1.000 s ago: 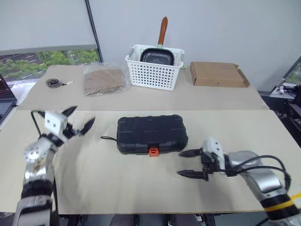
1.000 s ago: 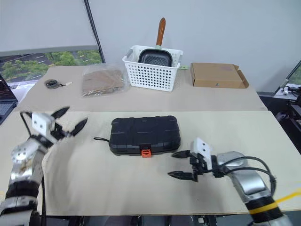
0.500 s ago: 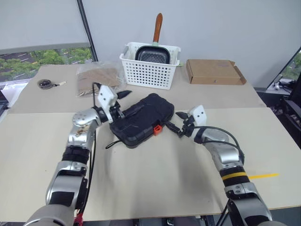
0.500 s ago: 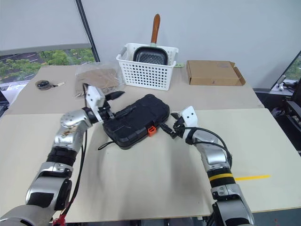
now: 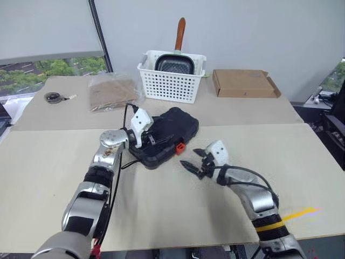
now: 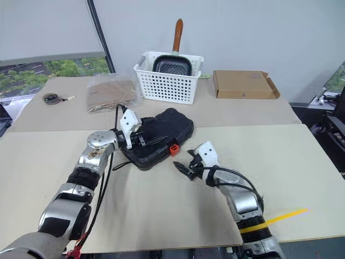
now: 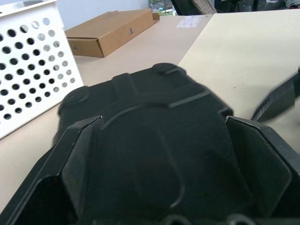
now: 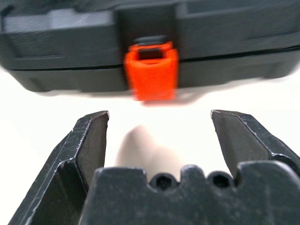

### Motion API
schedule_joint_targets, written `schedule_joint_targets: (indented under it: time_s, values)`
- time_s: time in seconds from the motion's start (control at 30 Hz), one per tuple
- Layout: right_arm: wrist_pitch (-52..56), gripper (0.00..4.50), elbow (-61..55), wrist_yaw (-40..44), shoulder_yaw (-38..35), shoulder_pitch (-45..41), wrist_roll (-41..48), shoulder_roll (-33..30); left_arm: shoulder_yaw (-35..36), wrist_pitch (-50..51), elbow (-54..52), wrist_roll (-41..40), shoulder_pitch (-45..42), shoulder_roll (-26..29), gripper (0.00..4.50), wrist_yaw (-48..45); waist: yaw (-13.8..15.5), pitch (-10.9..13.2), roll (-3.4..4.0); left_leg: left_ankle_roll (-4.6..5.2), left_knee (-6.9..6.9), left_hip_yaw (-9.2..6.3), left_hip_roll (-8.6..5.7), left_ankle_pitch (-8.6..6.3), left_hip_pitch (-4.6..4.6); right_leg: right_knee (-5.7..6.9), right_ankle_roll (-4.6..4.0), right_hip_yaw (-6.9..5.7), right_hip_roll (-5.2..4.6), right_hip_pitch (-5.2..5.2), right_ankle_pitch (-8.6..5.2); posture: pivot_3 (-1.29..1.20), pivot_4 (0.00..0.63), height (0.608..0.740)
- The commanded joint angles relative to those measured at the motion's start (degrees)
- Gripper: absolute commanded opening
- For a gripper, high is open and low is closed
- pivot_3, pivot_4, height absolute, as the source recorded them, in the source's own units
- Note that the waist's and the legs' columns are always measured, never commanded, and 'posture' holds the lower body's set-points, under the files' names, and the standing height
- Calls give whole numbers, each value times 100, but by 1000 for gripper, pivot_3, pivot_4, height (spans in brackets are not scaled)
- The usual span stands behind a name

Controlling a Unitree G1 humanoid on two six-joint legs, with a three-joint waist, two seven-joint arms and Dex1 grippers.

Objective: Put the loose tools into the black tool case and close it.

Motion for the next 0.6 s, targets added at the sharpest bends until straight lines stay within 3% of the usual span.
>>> schedule_joint_targets:
  time_s: [0.03, 0.53, 0.6]
  values:
    - [-164, 4003, 275, -173, -24, -264, -186, 92, -143, 91, 188, 208, 130, -61, 4500, 28, 7, 0, 0, -3, 0, -1, 0, 3, 1, 3, 0, 0, 0, 0, 0, 0, 150, 700]
    - [-532, 4003, 1083, -44, -84, -711, -249, 381, -114, 74, 243, 287, 128, -56, 4500, 60, 8, -8, 9, -9, -1, -8, 3, 15, 2, 14, 0, -4, 3, 0, 0, 0, 150, 700]
    - [-564, 3233, 1088, -25, -91, -696, -246, 366, -116, 71, 240, 292, 130, -57, 4500, 69, 6, -8, 9, -8, -1, -7, 2, 15, 2, 12, 0, -3, 2, 1, 0, 0, 150, 700]
